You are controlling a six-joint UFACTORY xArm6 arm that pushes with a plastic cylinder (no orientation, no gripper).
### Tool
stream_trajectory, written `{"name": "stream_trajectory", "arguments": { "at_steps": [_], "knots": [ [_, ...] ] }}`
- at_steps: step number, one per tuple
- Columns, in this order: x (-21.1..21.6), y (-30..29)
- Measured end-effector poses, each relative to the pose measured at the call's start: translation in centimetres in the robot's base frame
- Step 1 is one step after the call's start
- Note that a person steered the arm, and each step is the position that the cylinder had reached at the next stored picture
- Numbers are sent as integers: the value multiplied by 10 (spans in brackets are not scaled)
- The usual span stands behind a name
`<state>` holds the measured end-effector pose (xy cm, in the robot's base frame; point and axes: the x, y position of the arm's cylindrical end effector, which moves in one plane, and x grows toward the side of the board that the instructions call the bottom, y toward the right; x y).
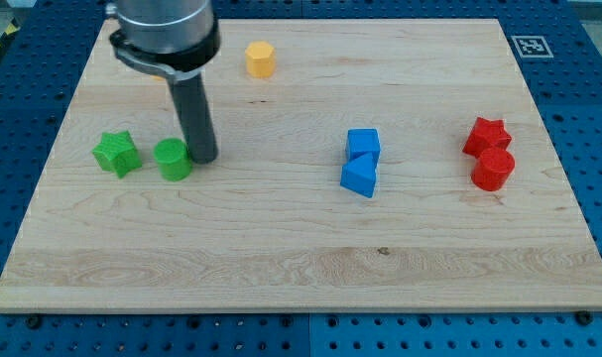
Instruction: Move the heart into the left of hexagon
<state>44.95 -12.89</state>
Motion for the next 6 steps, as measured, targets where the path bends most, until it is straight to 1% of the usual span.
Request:
{"name": "stream_trajectory", "arguments": {
  "at_steps": [1, 2, 3, 4, 5, 6],
  "knots": [
    [0, -23],
    [-28, -15],
    [-69, -21],
    [-97, -56],
    [-125, -105],
    [-148, -136]
  ]
}}
